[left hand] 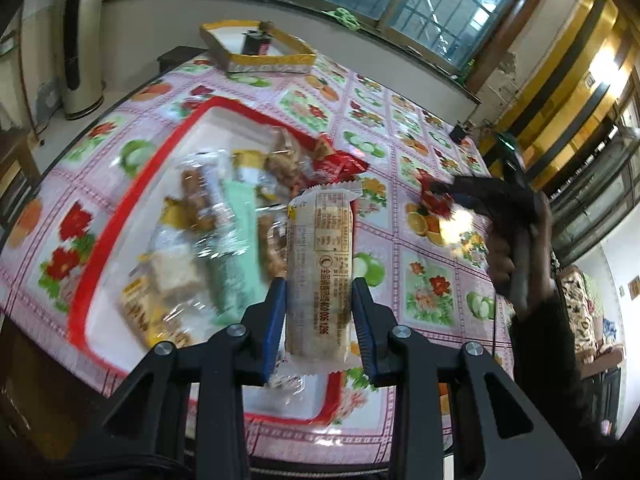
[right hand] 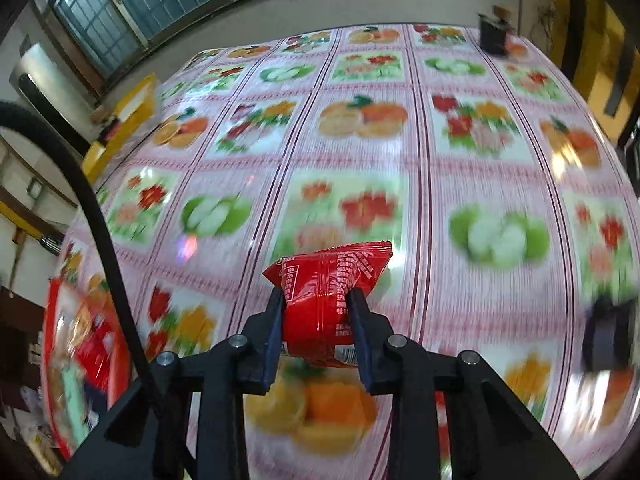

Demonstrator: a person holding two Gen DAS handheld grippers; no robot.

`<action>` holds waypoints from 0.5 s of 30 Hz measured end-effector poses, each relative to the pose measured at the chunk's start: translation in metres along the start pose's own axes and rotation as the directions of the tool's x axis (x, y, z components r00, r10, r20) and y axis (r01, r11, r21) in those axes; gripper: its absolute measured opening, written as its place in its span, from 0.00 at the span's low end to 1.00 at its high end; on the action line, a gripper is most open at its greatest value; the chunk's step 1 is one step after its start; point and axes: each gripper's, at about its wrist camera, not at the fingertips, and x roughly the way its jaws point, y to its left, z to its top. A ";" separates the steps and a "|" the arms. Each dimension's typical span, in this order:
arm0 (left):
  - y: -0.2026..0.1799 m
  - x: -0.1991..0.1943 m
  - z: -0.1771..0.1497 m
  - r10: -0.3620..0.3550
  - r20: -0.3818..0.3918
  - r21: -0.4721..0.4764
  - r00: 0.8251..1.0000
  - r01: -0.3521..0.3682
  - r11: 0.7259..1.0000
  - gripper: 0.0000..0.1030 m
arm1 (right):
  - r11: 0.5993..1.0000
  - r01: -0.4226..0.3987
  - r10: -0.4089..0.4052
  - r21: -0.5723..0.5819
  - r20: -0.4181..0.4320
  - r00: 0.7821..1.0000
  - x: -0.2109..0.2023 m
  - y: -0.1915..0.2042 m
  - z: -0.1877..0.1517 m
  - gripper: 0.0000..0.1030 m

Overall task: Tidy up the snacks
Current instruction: 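Lower both packets into the tray and open both grippers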

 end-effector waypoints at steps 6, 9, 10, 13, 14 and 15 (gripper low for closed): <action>0.021 -0.021 -0.005 0.065 0.031 -0.028 0.997 -0.064 0.998 0.33 | 0.977 -0.211 0.211 0.004 0.064 0.975 -0.053 0.028 -0.080 0.29; 0.032 -0.030 -0.008 0.091 0.045 -0.047 0.995 -0.089 0.995 0.33 | 0.957 -0.286 0.288 -0.043 0.074 0.955 -0.071 0.055 -0.106 0.29; 0.036 -0.033 -0.009 0.103 0.048 -0.056 0.994 -0.100 0.993 0.33 | 0.948 -0.313 0.317 -0.061 0.073 0.946 -0.076 0.064 -0.113 0.29; 0.046 -0.038 -0.012 0.124 0.048 -0.071 0.991 -0.120 0.990 0.33 | 0.925 -0.360 0.371 -0.124 0.075 0.926 -0.089 0.092 -0.130 0.29; 0.049 -0.040 -0.014 0.132 0.048 -0.075 0.990 -0.129 0.989 0.33 | 0.918 -0.372 0.384 -0.137 0.074 0.920 -0.091 0.098 -0.132 0.29; 0.051 -0.041 -0.015 0.136 0.045 -0.077 0.990 -0.132 0.988 0.33 | 0.911 -0.387 0.400 -0.142 0.071 0.914 -0.092 0.105 -0.137 0.29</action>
